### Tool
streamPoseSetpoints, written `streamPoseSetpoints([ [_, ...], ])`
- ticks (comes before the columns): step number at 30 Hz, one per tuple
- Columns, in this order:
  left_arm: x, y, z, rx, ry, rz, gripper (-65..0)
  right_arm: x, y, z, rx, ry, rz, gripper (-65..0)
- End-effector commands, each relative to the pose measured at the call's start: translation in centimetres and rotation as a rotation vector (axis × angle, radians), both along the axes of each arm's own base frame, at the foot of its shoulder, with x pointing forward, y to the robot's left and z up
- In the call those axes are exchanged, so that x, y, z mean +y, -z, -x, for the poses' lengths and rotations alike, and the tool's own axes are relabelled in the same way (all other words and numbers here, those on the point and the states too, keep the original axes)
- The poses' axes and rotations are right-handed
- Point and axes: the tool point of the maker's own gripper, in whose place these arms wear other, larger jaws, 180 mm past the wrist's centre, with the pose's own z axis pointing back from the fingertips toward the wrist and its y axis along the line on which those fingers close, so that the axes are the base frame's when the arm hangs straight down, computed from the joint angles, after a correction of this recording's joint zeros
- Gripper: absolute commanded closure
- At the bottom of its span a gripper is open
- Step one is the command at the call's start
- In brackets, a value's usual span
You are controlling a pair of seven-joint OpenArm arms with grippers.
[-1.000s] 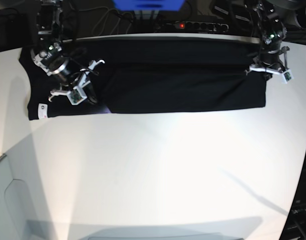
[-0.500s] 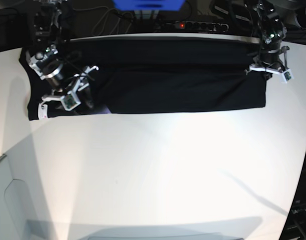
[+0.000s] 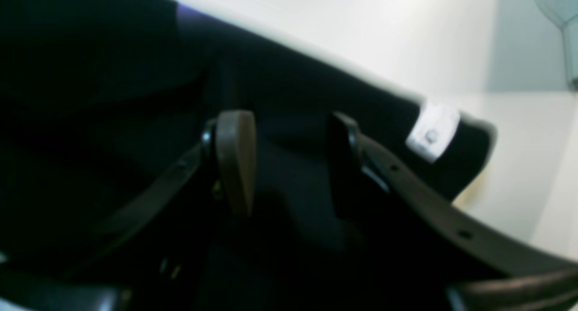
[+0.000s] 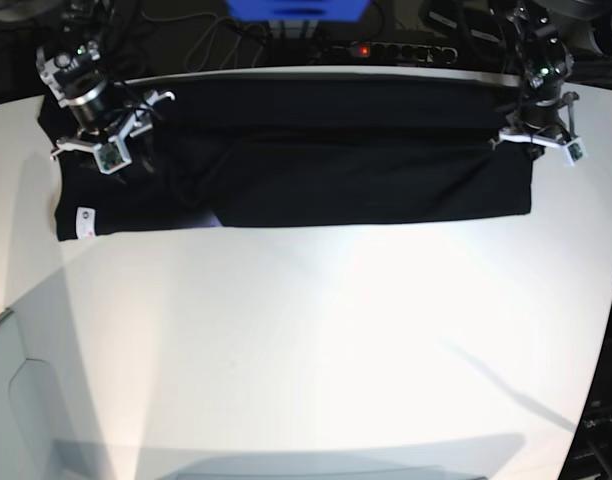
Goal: Fold the T-shirt properly
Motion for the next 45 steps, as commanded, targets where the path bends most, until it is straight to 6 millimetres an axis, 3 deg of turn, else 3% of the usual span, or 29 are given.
streamPoseSetpoints([
  [1, 0.5, -1.1, -0.6, -0.035, 0.006, -0.029, 0.0, 0.1, -1.0, 0.0, -0.035, -0.012, -0.011, -26.0],
  [6, 0.5, -1.2, -0.7, -0.038, 0.006, -0.029, 0.0, -0.4, 0.5, 0.6, 0.014, 0.003, -0.012, -26.0],
  [9, 0.4, -1.2, -0.7, -0.038, 0.007, -0.028, 0.0, -1.0, 1.9, -0.6, 0.025, 0.026, -0.032, -26.0],
  [13, 0.4, -1.1, -0.7, -0.036, 0.007, -0.028, 0.0, -3.8, 3.4, -2.6, 0.027, 0.115, -0.047, -26.1],
  [18, 0.6, -1.1, -0.4, -0.031, 0.003, -0.03, 0.0, -7.0, 3.6, -4.6, 0.007, 0.19, -0.045, -26.1],
  [26, 0.4, -0.9, -0.4, -0.027, 0.005, -0.025, 0.0, -7.0, 3.7, -4.7, 0.007, 0.186, -0.047, -26.1],
  [31, 0.6, -1.0, -0.3, -0.026, 0.001, -0.027, -0.1, -7.0, 2.0, -5.0, -0.036, 0.179, -0.029, -26.1],
  [36, 0.5, -1.2, -0.4, -0.031, 0.005, -0.028, -0.4, -5.9, -1.5, -5.4, -0.124, 0.149, 0.006, -26.1],
  [39, 0.1, -1.0, -0.3, -0.039, -0.005, -0.007, -6.5, -4.8, -3.2, -5.2, -0.166, 0.134, 0.012, -26.1],
  [42, -0.2, -1.1, -0.5, -0.054, -0.011, 0.022, -20.2, -3.8, -3.6, -4.4, -0.17, 0.131, 0.003, -26.1],
  [45, -0.3, -0.8, 0.0, -0.045, -0.013, 0.027, -36.6, -2.7, -2.7, -3.5, -0.138, 0.119, -0.021, -26.5],
])
